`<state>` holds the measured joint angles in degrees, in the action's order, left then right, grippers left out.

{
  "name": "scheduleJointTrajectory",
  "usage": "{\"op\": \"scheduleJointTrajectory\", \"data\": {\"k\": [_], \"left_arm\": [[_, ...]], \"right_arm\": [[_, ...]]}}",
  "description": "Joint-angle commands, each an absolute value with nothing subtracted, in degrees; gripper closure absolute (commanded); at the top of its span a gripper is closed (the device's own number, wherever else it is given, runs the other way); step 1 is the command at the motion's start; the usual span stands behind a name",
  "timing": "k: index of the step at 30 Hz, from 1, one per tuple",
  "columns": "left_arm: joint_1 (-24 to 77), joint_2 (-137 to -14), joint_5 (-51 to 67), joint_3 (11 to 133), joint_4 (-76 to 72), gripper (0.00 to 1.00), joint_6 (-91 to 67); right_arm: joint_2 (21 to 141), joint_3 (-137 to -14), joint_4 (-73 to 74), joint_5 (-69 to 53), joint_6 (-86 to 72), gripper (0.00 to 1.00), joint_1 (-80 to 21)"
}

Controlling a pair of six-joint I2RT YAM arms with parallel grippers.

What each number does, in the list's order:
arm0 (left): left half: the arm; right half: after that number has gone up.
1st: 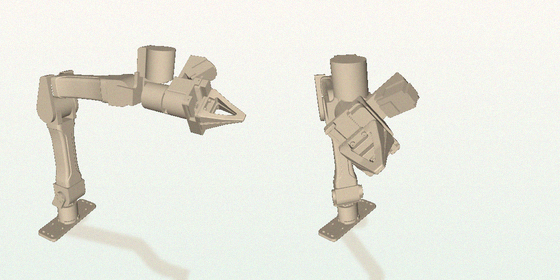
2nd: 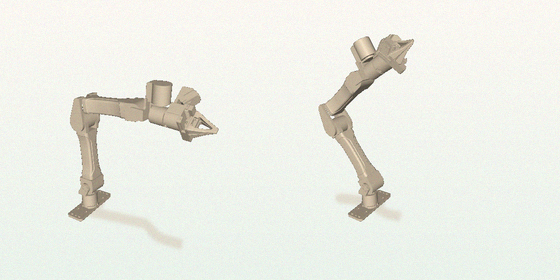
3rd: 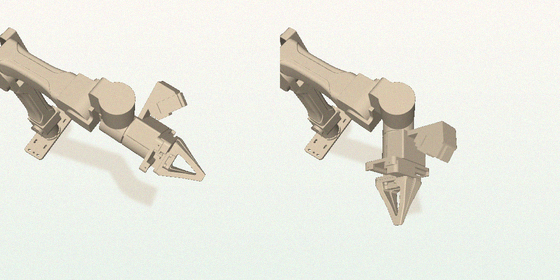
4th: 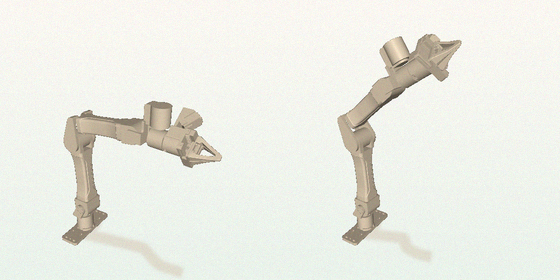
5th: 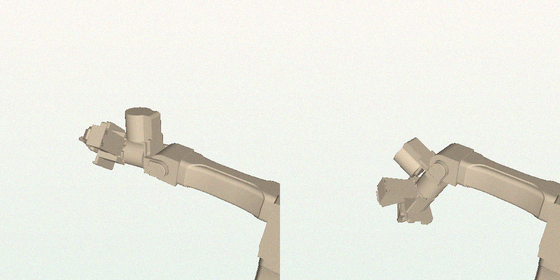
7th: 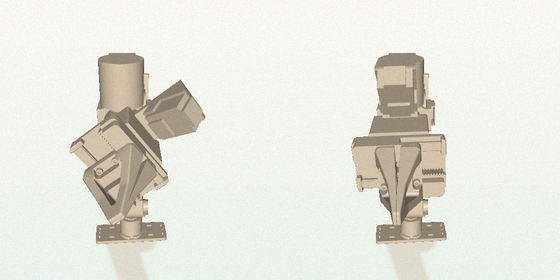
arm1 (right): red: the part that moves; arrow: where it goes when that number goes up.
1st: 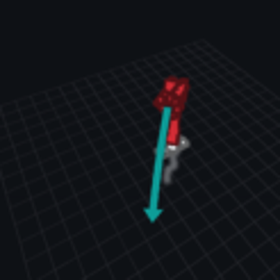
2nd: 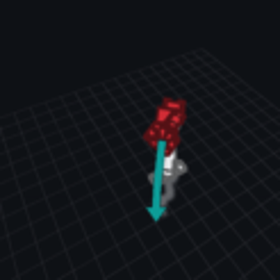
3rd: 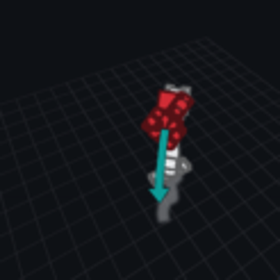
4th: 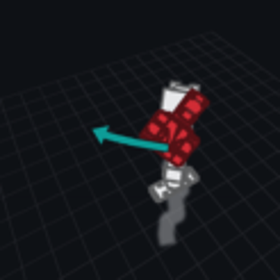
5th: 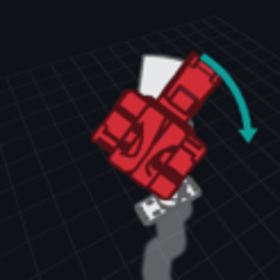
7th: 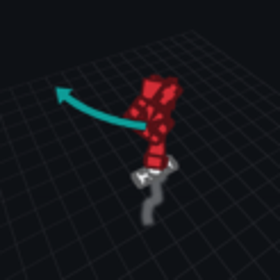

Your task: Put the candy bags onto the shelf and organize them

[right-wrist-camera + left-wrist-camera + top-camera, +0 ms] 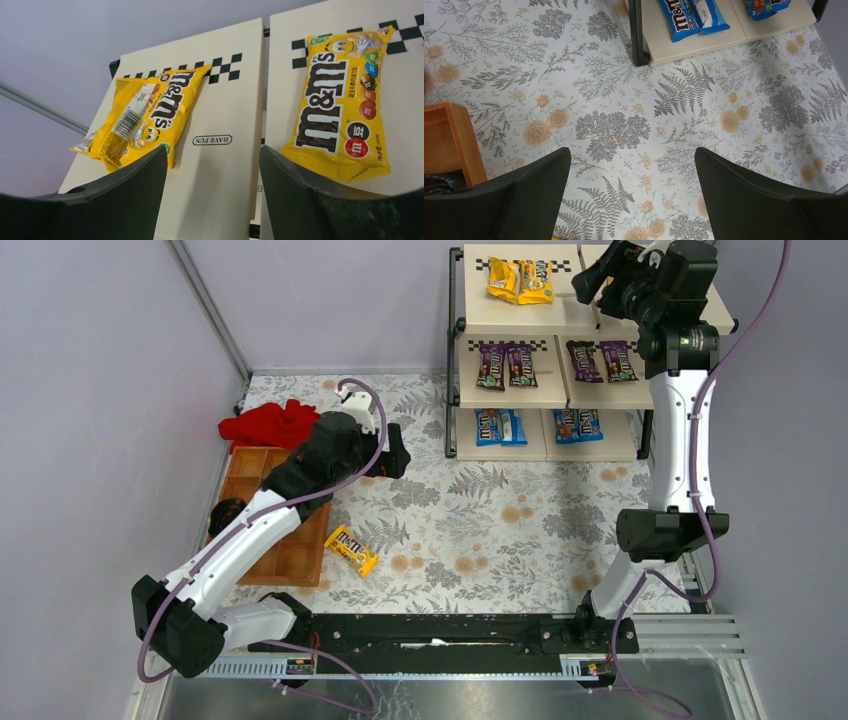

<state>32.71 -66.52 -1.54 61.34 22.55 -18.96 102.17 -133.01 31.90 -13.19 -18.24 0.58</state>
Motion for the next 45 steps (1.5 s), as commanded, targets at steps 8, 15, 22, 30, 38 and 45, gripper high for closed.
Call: {"op": "scheduleJointTrajectory", "data": {"k": [8,15,22,30,38,45], "left_arm": [[32.17,-64.27,-0.44,60.81,19.43,0.01,-19.25],[32.17,-64.41,-0.27,60.75,19.43,0.01,-19.25],[32.17,-65.14,-0.26,60.77,19.46,0.01,-19.16],[31.42,-67.99,1.66,60.91,19.47,0.01,-19.67],[31.46,-69.05,3.78,60.72,22.59,0.01,-23.92],[31.51,-65.92,9.92,51.08,21.97,0.01,-34.86]], "right_arm": [[104.32,-136.59,34.62,-7.33,-17.54,0.28,0.27],[102.85,-135.87,33.64,-6.70,-17.71,0.30,0.29],[94.97,-128.00,31.25,-17.39,-18.68,0.29,-2.02],[74.12,-99.79,19.12,-30.61,-20.49,0.19,-4.10],[59.01,-74.37,9.22,-45.99,-21.18,0.08,-8.06],[52.08,-48.35,-13.04,-53.02,-32.78,0.00,-11.10]]}}
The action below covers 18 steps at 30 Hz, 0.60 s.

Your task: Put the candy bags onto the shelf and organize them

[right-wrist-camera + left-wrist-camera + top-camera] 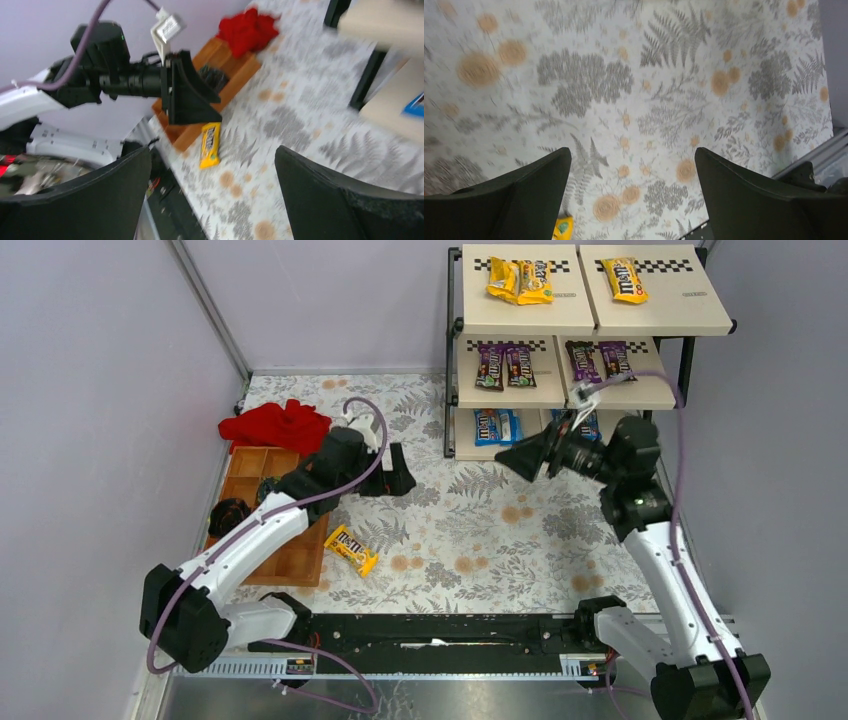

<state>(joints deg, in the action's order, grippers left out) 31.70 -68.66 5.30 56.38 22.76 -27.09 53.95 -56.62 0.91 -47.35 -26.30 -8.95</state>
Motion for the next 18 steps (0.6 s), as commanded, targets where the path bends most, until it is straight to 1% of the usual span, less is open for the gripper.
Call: {"op": "scheduleJointTrajectory", "data": {"k": [1,3,6,9,12,13,15,18], "left_arm": [[31.54,-65.27,9.83,49.35,21.97,0.01,-36.24],[31.63,-63.91,8.04,46.31,22.76,0.01,-39.18],[32.26,-63.01,0.87,44.28,28.58,0.01,-44.35],[32.99,-63.71,-6.93,44.46,35.40,0.01,-48.93],[33.05,-64.73,-13.43,45.40,42.05,0.01,-54.52],[33.12,-65.10,-14.92,45.70,44.27,0.01,-56.80],[33.12,-65.32,-16.05,45.46,47.18,0.01,-60.73],[33.13,-64.79,-13.71,42.75,46.66,0.01,-66.38]], "right_arm": [[52.15,-46.20,-13.77,-53.01,-32.82,0.00,-11.92],[52.82,-42.93,-14.22,-51.72,-31.99,0.00,-14.35],[57.34,-39.93,-14.37,-47.84,-30.16,0.00,-19.13],[65.87,-41.13,-11.57,-42.87,-26.84,0.00,-27.32],[74.18,-44.58,-9.11,-34.07,-23.24,0.00,-36.87],[76.83,-45.43,-9.10,-32.77,-22.77,0.00,-39.19],[80.58,-46.69,-10.00,-31.42,-23.13,0.00,-42.27],[83.58,-46.43,-13.35,-31.20,-25.40,0.00,-43.53]]}}
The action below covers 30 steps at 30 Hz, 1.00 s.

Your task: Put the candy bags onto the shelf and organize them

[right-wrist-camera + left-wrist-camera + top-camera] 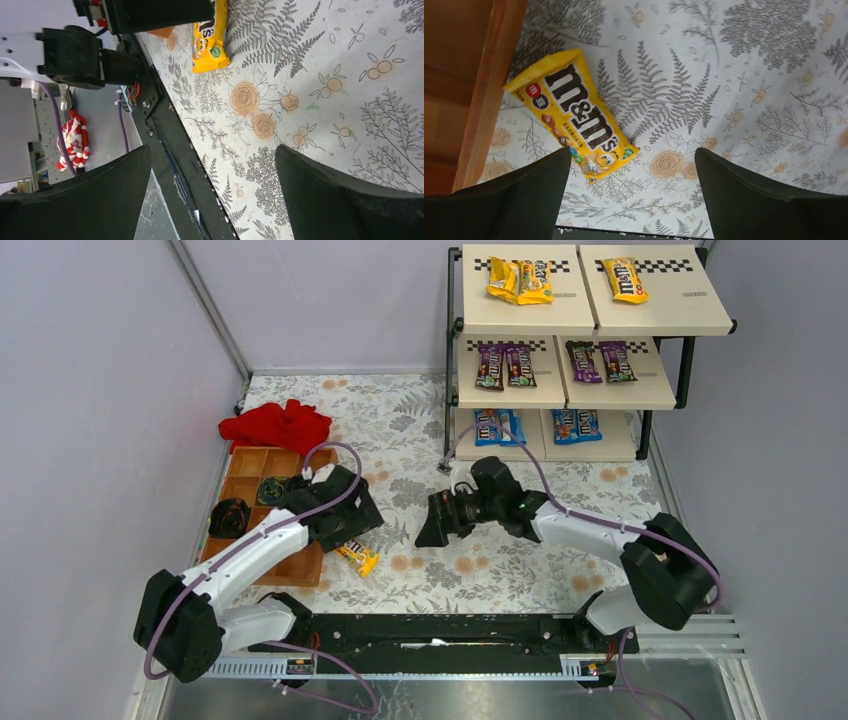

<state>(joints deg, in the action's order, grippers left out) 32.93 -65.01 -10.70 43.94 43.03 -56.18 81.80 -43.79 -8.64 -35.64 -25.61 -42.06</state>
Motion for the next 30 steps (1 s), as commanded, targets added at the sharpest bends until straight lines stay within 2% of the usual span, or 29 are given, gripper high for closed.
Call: {"op": "scheduleJointTrajectory", "data": {"k": [1,9,18,22,30], "left_arm": [[33.13,-64.76,-12.82,41.83,46.47,0.01,-68.06],[33.00,-67.86,-13.34,40.56,43.39,0.03,-73.52],[31.85,-69.86,-12.83,37.65,42.26,0.10,-76.93],[31.28,-71.41,-14.11,37.23,41.43,0.14,-77.09],[29.36,-73.34,-13.08,35.18,37.24,0.30,-76.33]], "right_arm": [[84.11,-46.35,-13.95,-31.08,-25.77,0.00,-43.59],[84.63,-45.30,-13.05,-29.36,-25.04,0.00,-43.60],[83.07,-42.35,-13.50,-28.36,-25.50,0.00,-43.60],[84.20,-42.45,-14.08,-29.11,-25.84,0.00,-43.62],[84.97,-42.28,-14.47,-29.17,-25.95,0.00,-43.60]]}}
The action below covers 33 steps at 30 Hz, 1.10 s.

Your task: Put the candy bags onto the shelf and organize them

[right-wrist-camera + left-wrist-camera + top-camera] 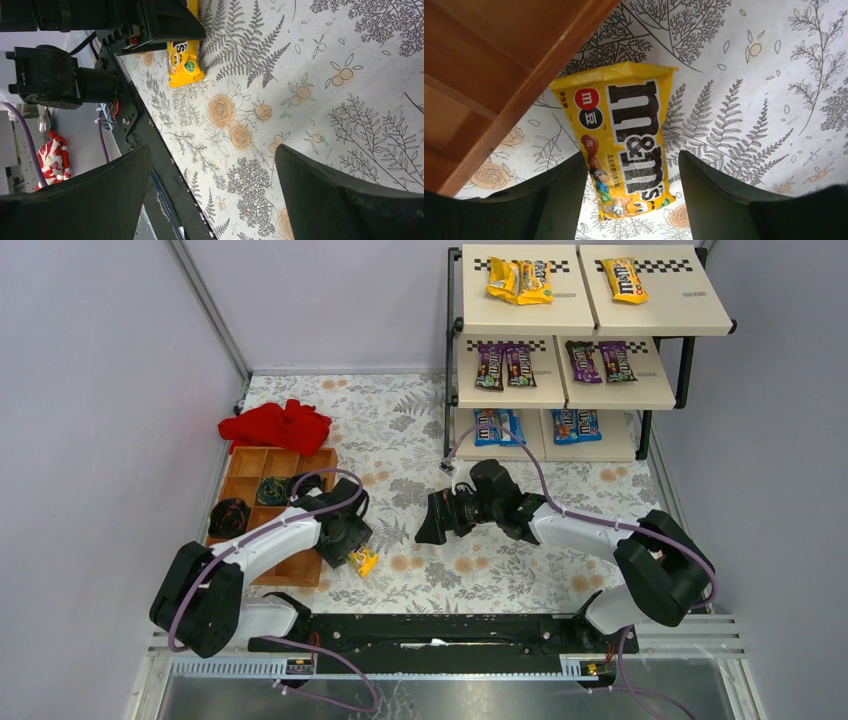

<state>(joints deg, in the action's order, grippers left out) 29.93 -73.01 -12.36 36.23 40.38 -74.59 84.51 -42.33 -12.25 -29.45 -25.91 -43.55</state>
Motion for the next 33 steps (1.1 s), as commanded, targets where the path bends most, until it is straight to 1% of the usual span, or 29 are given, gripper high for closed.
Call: {"op": "scheduleJointTrajectory", "data": {"k": [1,3,6,9,14,21,24,28,30,32,33], "left_arm": [[29.36,-73.33,-12.79,35.00,36.93,0.35,-76.06],[29.33,-73.22,-12.00,34.73,36.14,0.44,-75.50],[29.27,-73.21,-10.63,34.73,35.00,0.49,-74.92],[29.27,-73.02,-9.14,35.28,34.10,0.52,-74.57],[29.27,-71.00,-4.98,36.70,30.77,0.58,-75.34],[28.86,-71.46,6.24,38.67,19.83,0.58,-79.03],[28.53,-73.67,12.03,39.38,14.61,0.59,-81.73],[28.22,-76.52,18.16,39.10,8.07,0.61,-85.85],[28.21,-77.56,19.37,38.91,5.87,0.61,-87.37],[28.21,-78.65,20.44,38.25,3.52,0.62,-89.12],[28.21,-79.01,21.19,37.70,2.05,0.62,-90.13]], "right_arm": [[85.10,-42.34,-14.31,-28.75,-26.15,0.00,-43.59],[85.25,-42.19,-14.41,-27.70,-26.93,0.00,-43.60],[85.78,-41.56,-16.03,-26.78,-28.99,0.00,-43.59],[86.74,-41.71,-16.62,-25.77,-30.92,0.00,-43.60],[86.84,-39.74,-21.65,-24.81,-36.17,0.00,-43.63],[86.84,-35.26,-34.48,-23.80,-45.55,0.01,-43.80],[85.89,-34.19,-36.10,-19.18,-45.30,0.04,-45.39],[83.46,-32.97,-35.84,-10.77,-42.81,0.12,-48.14],[82.77,-32.46,-35.89,-8.02,-42.60,0.18,-48.69],[82.65,-32.28,-35.73,-5.67,-42.57,0.26,-49.02],[82.67,-32.37,-35.60,-4.50,-42.65,0.28,-49.22]]}}
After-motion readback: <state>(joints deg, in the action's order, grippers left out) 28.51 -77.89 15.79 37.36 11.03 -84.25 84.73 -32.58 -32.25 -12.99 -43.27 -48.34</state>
